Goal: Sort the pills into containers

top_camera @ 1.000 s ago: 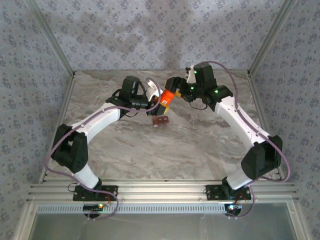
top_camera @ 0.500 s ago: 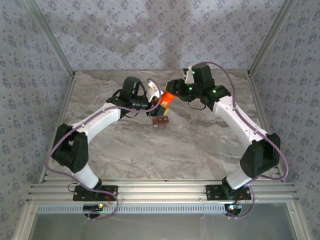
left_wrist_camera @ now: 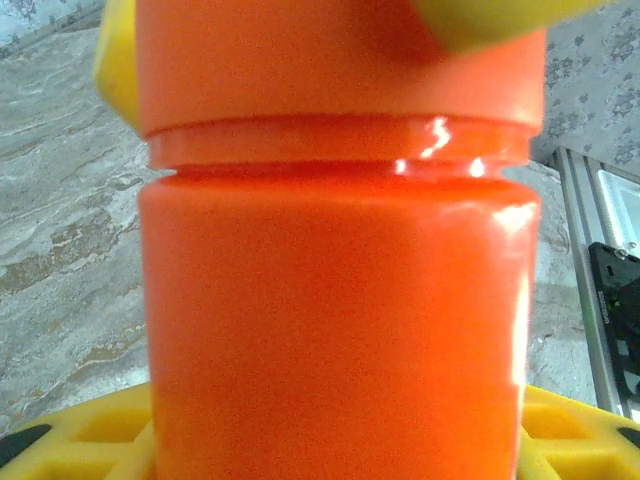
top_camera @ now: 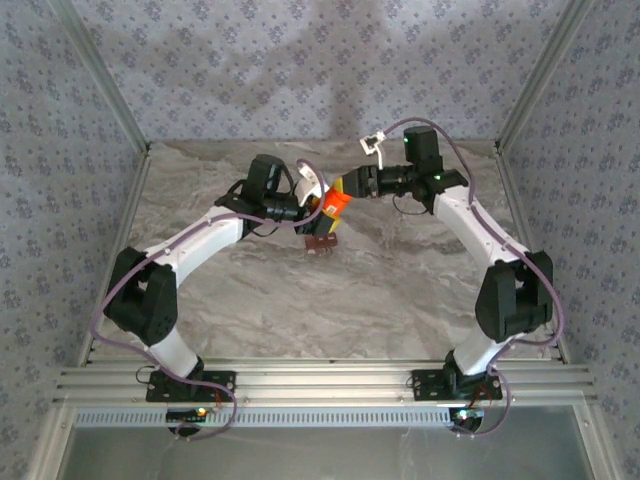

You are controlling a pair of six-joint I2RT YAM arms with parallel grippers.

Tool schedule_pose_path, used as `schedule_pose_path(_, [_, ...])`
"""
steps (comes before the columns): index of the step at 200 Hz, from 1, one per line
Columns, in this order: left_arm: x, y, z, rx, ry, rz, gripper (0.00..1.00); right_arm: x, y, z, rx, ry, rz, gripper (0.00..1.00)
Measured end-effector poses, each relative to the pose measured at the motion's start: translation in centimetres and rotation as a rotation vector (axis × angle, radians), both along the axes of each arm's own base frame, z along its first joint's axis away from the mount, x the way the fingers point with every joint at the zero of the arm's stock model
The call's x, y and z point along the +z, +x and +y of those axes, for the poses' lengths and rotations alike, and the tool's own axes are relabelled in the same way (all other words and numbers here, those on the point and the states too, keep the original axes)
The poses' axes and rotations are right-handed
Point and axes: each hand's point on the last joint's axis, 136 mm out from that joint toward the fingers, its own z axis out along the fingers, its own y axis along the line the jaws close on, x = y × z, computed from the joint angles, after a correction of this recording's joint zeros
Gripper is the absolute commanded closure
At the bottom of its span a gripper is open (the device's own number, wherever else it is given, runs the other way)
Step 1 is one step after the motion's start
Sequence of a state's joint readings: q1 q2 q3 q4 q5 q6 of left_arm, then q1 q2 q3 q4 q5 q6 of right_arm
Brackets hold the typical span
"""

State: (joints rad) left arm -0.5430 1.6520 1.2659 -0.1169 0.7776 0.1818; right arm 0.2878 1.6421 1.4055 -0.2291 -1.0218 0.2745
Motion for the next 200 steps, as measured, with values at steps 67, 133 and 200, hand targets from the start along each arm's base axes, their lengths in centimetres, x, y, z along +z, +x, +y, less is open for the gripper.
schedule_pose_path(67, [0.1,0.4,0.2,0.011,-0.003,-0.001,1.0,1.0,1.6,-5.6,-0.493,0.034,0.222,0.17])
schedule_pose_path(133, [0.7,0.6,0.0,0.009,-0.012,-0.012,1.0,1.4,0.1,-2.9,-0.609,-0.026,0.278,0.17])
schedule_pose_path(200, [0.6,0.6,0.0,0.009,-0.01,-0.008,1.0,0.3,0.4,-1.4,-0.602,-0.066,0.299,0.23])
